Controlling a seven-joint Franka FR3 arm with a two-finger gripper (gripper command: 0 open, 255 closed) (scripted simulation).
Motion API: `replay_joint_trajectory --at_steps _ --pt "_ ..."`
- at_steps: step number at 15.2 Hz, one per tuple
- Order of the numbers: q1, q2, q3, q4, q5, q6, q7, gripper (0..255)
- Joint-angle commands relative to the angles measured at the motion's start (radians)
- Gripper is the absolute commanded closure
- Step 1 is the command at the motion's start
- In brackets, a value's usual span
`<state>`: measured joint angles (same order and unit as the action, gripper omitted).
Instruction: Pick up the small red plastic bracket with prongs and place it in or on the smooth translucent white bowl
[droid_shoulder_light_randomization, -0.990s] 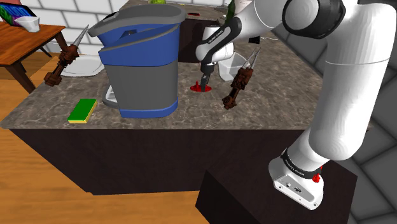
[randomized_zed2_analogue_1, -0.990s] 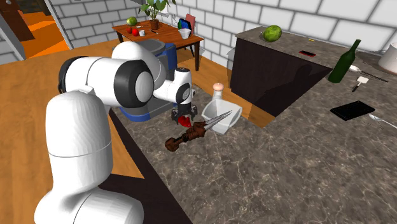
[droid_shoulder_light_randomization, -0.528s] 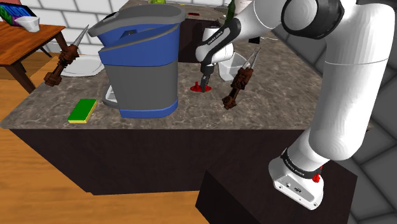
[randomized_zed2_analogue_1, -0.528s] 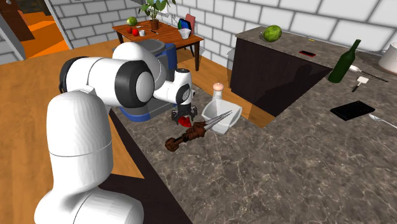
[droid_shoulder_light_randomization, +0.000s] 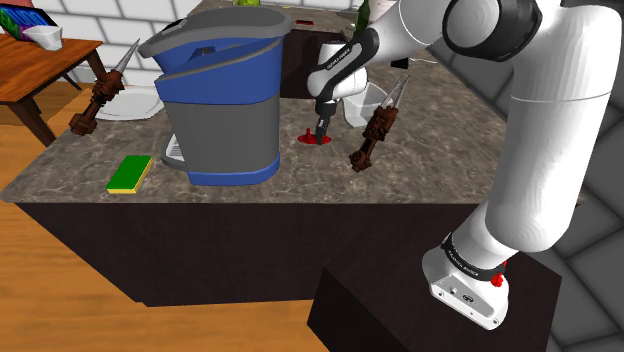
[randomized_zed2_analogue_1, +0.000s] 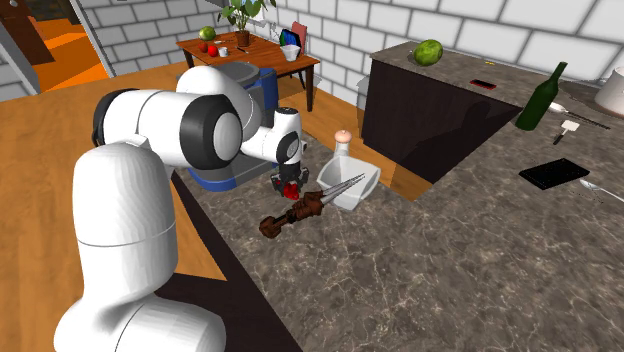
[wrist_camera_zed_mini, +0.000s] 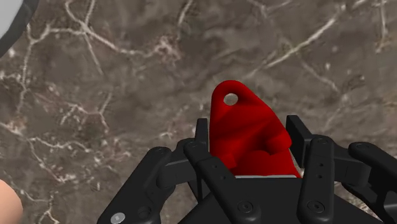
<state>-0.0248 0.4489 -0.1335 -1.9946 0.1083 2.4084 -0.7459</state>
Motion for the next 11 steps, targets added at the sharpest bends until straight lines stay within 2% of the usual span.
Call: replay_joint_trajectory --at_steps 1,11 --pt "0.0 0.0 0.0 -0.001 0.0 -0.001 0.0 255" --pt "0.007 -0.081 -0.01 0.013 -0.019 -0.095 0.013 255"
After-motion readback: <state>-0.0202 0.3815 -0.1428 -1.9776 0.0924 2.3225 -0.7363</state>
